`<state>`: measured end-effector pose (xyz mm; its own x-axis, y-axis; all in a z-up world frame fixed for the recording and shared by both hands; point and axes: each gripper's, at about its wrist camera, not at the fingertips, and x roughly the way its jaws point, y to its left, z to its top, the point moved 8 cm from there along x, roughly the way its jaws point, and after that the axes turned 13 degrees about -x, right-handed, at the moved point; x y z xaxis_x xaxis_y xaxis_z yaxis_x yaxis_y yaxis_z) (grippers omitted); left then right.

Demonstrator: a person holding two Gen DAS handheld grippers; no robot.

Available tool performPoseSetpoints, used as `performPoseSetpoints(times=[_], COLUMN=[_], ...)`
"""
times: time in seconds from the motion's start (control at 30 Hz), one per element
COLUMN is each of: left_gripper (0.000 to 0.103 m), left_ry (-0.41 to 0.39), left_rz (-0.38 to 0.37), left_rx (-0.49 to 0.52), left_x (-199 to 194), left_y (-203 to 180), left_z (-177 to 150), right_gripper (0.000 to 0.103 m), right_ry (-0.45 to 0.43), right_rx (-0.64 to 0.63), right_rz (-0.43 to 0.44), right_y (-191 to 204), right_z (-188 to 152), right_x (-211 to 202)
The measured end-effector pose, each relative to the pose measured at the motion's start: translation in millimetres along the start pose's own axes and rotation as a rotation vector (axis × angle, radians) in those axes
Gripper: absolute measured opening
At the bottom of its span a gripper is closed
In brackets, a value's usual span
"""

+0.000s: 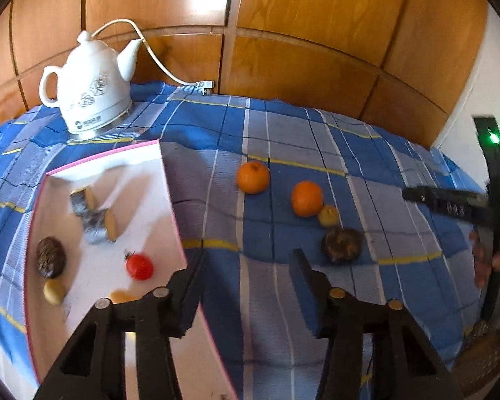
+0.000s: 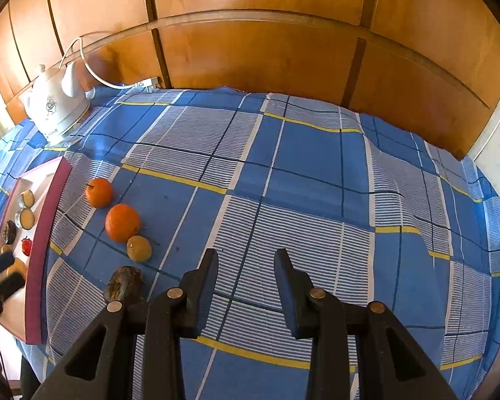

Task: Organize fruits
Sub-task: 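Grasp a mandarin orange with the left tool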

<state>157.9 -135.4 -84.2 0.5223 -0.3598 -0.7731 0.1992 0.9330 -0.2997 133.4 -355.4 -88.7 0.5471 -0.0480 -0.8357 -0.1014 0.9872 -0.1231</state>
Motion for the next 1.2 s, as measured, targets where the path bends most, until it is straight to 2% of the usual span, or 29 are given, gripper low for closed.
performPoseSetpoints(times=[0.07,0.27,0.43,0.57,0.7,0.77,0.8,0.83,0.87,1.0,1.2], left_gripper=[0.041,0.041,0.043,0.062,0.065,0.061,0.054,0.041,0.04,0.04,0.04], left_ry=[0.005,0.058,0.074,0.094,0.107,0.115,0.127,0.144,0.153,0.132,0.085], left_rz=[-0.001,0.016,0.032,0.032,0.052,0.059,0.056,0.046,0.038,-0.005,-0.051], left_rx=[0.005,-0.017,-0.018,-0.035,-0.046,-0.051,-0.05,-0.052,-0.06,-0.06,0.041], left_x=[10,45,72,94,115,126,132,136,138,122,73], left_y=[-6,-10,-15,-18,-18,-17,-16,-16,-15,-16,-33], left_z=[11,35,51,62,69,71,71,69,67,58,25], right_gripper=[0.035,0.035,0.035,0.035,0.035,0.035,0.035,0.035,0.035,0.035,0.035], right_ry=[-0.001,0.011,0.011,0.011,0.007,0.006,0.007,0.009,0.01,0.01,0.019], right_rx=[-0.004,-0.014,-0.007,-0.003,-0.004,-0.005,-0.005,-0.005,-0.004,-0.007,-0.005], right_rz=[0.005,0.008,0.017,0.023,0.026,0.025,0.026,0.027,0.028,0.023,0.017], right_y=[2,6,6,7,8,8,8,8,8,7,7], right_z=[0,-1,0,0,0,0,0,0,0,-1,-2], right_x=[0,3,3,4,4,4,5,5,5,7,9])
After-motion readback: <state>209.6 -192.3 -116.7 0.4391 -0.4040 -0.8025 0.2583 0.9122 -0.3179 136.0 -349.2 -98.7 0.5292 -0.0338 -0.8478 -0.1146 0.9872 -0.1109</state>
